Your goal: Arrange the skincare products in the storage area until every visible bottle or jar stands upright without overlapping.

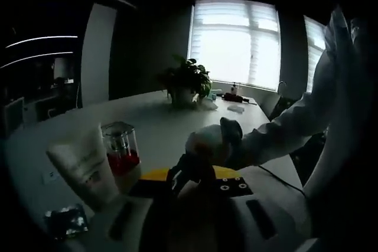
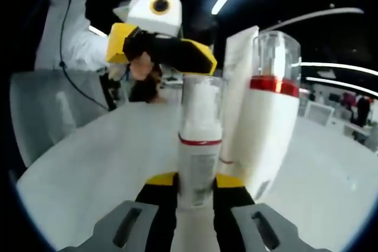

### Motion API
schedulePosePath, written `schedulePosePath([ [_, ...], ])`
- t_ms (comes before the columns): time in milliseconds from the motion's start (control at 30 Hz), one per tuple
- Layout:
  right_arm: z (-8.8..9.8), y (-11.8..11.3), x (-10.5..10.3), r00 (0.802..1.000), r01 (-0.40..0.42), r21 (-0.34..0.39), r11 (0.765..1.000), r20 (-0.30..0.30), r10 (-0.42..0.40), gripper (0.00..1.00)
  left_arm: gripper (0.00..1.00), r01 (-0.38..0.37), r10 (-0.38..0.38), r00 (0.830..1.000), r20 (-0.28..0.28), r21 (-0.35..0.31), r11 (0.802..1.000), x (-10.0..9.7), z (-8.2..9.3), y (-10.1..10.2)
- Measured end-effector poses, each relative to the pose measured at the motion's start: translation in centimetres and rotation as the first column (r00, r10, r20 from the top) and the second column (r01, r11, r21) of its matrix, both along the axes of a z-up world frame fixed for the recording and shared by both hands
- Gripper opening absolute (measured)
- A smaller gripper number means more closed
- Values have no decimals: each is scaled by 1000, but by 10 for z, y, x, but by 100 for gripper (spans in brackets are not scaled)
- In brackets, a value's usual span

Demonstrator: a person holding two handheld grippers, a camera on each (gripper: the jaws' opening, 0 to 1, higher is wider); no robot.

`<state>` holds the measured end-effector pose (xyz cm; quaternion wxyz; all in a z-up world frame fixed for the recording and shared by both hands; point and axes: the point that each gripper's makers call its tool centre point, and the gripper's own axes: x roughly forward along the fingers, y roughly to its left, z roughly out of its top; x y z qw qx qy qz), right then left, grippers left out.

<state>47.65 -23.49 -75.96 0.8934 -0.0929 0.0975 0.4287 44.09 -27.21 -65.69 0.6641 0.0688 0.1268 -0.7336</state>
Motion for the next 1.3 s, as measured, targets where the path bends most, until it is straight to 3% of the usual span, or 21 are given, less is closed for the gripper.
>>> schedulePosePath([
  [267, 0, -2, 5, 1000, 22, 0, 1000, 10, -22, 16, 22, -16, 16, 1000, 5, 8, 1000, 4, 0, 2],
  [367, -2, -3, 4, 999, 32, 5, 999, -12, -32, 16, 21, -22, 22, 1000, 6, 11, 1000, 5, -2, 2],
  [433, -11, -5, 1, 999, 35, -29, 999, -32, -36, 17, 21, -23, 23, 1000, 0, 10, 1000, 5, -2, 1],
  [633, -13, -12, -6, 997, 56, -6, 998, -53, -56, 19, 22, -22, 22, 1000, 1, 10, 1000, 5, -3, 1],
  [833, -6, -22, -9, 996, 88, -22, 996, -24, -88, 15, 22, -23, 23, 1000, -1, 11, 1000, 7, -3, 3],
  [1067, -13, -16, -8, 997, 75, -83, 994, -17, -77, 13, 22, -18, 18, 1000, -6, 13, 1000, -4, -1, 2],
  [1300, -13, -14, -6, 998, 65, -93, 994, -10, -66, 14, 22, -14, 14, 1000, -5, 17, 1000, -9, 1, 4],
])
